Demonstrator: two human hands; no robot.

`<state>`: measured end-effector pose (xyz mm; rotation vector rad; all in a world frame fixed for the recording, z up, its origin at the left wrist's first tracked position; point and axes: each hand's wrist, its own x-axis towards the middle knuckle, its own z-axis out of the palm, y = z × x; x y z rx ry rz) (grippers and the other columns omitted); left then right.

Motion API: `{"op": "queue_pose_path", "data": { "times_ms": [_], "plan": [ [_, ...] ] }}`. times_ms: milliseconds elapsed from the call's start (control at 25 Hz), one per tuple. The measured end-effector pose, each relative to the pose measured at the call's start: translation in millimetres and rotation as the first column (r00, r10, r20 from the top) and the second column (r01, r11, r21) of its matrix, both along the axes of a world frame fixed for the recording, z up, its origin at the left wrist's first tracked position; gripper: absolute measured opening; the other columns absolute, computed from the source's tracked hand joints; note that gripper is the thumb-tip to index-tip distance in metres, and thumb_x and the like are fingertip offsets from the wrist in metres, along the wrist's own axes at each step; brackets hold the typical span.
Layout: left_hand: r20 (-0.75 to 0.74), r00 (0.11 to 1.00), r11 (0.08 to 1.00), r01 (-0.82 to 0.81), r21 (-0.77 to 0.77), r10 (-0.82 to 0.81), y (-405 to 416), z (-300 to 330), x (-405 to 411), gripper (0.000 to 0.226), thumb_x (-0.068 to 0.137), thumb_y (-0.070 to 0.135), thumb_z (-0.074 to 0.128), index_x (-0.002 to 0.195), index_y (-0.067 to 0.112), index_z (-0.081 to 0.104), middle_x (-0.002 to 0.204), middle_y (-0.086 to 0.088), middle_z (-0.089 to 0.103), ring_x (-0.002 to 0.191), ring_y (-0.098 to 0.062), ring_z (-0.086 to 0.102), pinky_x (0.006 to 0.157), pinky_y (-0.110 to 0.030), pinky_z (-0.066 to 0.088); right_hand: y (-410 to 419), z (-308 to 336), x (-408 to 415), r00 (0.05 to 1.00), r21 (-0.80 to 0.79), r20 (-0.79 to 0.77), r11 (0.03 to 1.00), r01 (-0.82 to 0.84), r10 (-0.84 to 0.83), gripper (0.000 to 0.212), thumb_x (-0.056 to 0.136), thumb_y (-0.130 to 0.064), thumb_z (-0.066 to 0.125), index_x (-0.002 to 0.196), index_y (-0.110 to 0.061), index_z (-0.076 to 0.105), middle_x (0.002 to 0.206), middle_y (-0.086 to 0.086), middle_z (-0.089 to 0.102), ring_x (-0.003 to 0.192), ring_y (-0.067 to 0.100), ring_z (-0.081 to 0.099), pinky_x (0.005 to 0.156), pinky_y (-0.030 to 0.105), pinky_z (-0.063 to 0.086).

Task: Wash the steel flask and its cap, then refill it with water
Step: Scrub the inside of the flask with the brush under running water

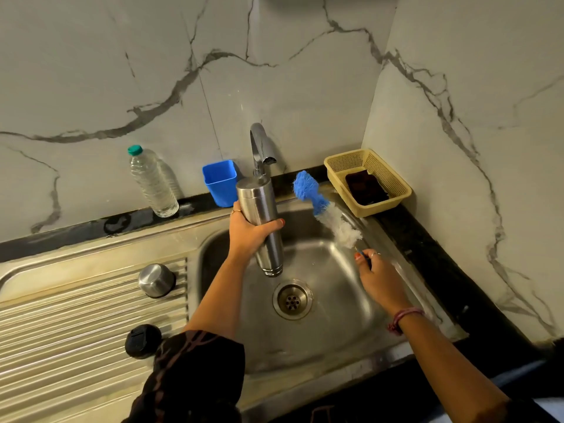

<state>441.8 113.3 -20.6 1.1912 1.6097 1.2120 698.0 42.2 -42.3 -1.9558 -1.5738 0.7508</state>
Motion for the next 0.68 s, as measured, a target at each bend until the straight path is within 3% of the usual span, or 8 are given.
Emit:
{"op": "queue_pose_path", "data": {
  "times_ms": [160,320,680],
  "plan": [
    [-0.078,0.997,1.000,0.023,-0.013,-0.024,30.3,-2.8,8.3,0.083,0.060,0.016,0.091,0.125,0.020,0.041,0.117,-0.002,0.055,0.105,-0.017,0.057,0.091,-0.035,0.049,16.6,-9.7,-4.1,1.000,0.031,-0.004,0.999,0.027,-0.027,0.029,0.100,-0.032,0.042,0.107,-0.009,0.058,0.074,-0.001,0.056,0.062,0.007,0.049,0.052,0.019,0.039],
    [-0.099,0.992,0.996,0.072,-0.045,-0.076,54.5,-7.3,16.5,0.088,0.062,0.014,0.090,0.132,0.018,0.038,0.117,0.000,0.054,0.106,-0.018,0.056,0.088,-0.031,0.045,29.5,-20.3,-0.5,1.000,0.030,-0.006,0.999,0.029,-0.029,0.033,0.099,-0.036,0.042,0.109,-0.010,0.060,0.071,-0.004,0.058,0.064,0.012,0.056,0.055,0.028,0.045],
    [-0.118,0.972,0.977,0.191,-0.093,-0.201,88.6,-6.5,26.2,0.109,0.064,0.015,0.090,0.151,0.015,0.023,0.129,-0.002,0.050,0.115,-0.020,0.051,0.097,-0.035,0.046,45.7,-31.6,14.7,0.999,0.009,-0.029,0.999,0.036,-0.036,0.037,0.098,-0.037,0.043,0.120,-0.010,0.057,0.089,-0.002,0.060,0.081,0.017,0.059,0.063,0.026,0.043]
  ]
}}
